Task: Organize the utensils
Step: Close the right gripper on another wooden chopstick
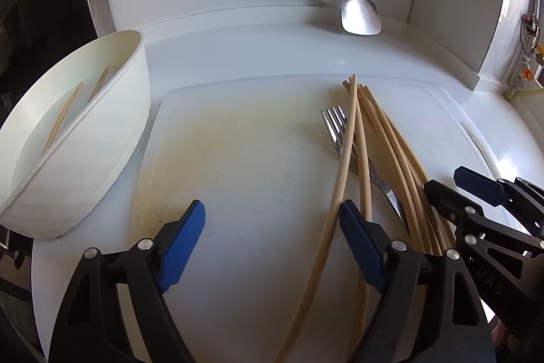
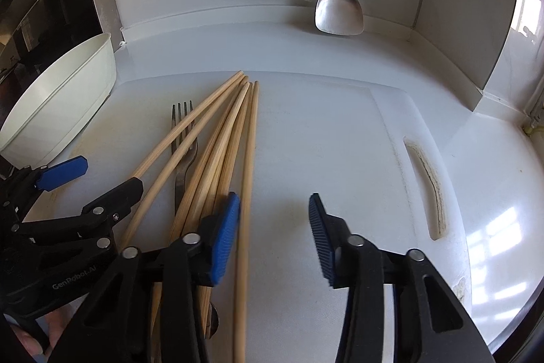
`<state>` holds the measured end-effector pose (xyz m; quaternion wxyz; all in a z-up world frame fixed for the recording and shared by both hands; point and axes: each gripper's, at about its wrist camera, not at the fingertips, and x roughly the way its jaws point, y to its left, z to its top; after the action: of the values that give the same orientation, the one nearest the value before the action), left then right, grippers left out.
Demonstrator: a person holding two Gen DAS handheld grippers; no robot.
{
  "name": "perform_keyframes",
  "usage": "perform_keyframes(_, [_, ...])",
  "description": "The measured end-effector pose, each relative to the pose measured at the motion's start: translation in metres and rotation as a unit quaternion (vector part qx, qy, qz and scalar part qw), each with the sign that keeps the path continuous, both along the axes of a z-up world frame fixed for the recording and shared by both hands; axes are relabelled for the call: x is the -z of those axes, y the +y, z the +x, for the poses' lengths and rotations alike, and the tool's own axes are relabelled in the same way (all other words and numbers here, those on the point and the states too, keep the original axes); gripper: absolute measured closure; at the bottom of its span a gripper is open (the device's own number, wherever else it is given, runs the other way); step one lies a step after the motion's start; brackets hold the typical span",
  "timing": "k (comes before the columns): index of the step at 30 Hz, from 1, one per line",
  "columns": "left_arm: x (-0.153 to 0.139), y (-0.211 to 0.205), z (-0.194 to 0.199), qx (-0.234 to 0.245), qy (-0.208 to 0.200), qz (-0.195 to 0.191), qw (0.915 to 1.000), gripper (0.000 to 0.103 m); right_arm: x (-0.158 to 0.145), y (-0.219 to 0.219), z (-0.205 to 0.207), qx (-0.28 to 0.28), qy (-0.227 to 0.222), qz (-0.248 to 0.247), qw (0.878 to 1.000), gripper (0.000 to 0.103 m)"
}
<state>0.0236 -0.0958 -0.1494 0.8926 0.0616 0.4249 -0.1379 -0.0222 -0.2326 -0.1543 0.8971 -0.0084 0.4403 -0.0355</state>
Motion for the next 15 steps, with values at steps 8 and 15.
perform_keyframes(8, [-0.004,-0.001,-0.003,0.007,-0.008,-0.002,0.9999,0.078,-0.002,-0.015,-0.003,0.012,-0.006,0.018,1.0,0.097])
perform_keyframes(15, [-0.005,0.001,-0.005,0.006,-0.003,-0.012,0.9999,0.084,-0.005,-0.028,-0.008,0.031,-0.015,0.062,0.997,0.097])
